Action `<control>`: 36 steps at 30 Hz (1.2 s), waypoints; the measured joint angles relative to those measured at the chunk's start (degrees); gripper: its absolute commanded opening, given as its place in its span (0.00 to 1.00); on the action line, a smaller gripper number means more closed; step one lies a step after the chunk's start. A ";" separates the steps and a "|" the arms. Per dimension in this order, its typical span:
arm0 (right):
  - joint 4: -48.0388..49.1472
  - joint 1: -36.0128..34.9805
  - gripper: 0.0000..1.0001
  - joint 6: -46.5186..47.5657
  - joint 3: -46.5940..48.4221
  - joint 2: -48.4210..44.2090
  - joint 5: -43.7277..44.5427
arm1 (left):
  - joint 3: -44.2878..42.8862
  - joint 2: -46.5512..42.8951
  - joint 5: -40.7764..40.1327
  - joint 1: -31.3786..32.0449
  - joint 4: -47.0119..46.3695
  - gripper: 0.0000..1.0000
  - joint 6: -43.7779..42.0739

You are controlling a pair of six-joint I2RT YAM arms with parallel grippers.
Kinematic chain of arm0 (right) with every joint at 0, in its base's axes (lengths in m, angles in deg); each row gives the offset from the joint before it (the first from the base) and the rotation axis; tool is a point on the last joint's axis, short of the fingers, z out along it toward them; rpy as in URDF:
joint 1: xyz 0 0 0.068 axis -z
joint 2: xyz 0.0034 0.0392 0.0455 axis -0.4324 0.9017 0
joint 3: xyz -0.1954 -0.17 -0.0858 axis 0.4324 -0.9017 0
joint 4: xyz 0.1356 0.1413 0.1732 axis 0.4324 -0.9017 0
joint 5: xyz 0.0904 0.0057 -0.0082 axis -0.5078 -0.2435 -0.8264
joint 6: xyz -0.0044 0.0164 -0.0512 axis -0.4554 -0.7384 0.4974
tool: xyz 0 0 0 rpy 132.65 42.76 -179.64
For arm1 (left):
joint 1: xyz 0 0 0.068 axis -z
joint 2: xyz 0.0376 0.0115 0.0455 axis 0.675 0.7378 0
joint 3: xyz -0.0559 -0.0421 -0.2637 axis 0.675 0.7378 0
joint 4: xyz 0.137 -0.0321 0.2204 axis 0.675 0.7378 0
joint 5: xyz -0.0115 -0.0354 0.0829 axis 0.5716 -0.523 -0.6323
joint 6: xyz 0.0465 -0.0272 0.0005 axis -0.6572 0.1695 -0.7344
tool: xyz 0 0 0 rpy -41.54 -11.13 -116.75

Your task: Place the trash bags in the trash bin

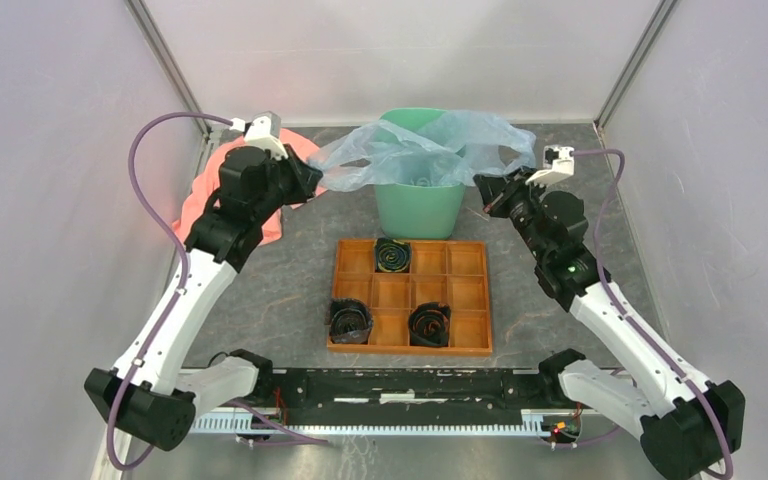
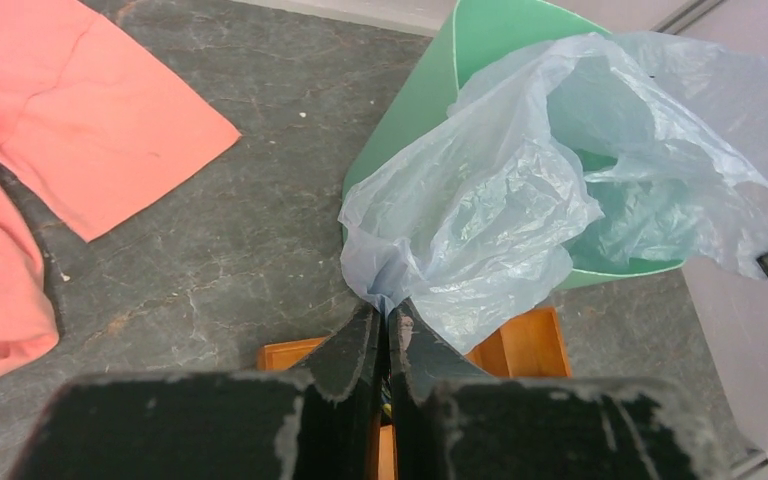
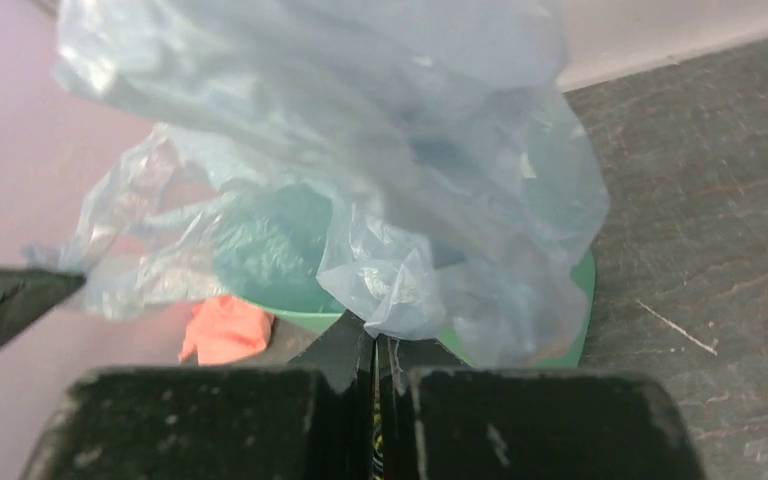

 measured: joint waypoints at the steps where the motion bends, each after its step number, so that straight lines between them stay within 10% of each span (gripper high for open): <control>1: 0.00 0.07 0.01 1.40 -0.09 -0.31 -1.44 | -0.26 0.33 -0.31 0.00 0.15 0.10 0.00; 19: -12.17 6.21 0.00 20.65 1.31 1.53 -10.88 | -4.44 11.47 -10.34 0.00 -1.42 0.03 -0.61; 36: -12.22 6.45 0.05 25.49 1.31 3.65 -18.40 | 0.55 -7.43 -2.34 -0.02 2.99 0.77 6.01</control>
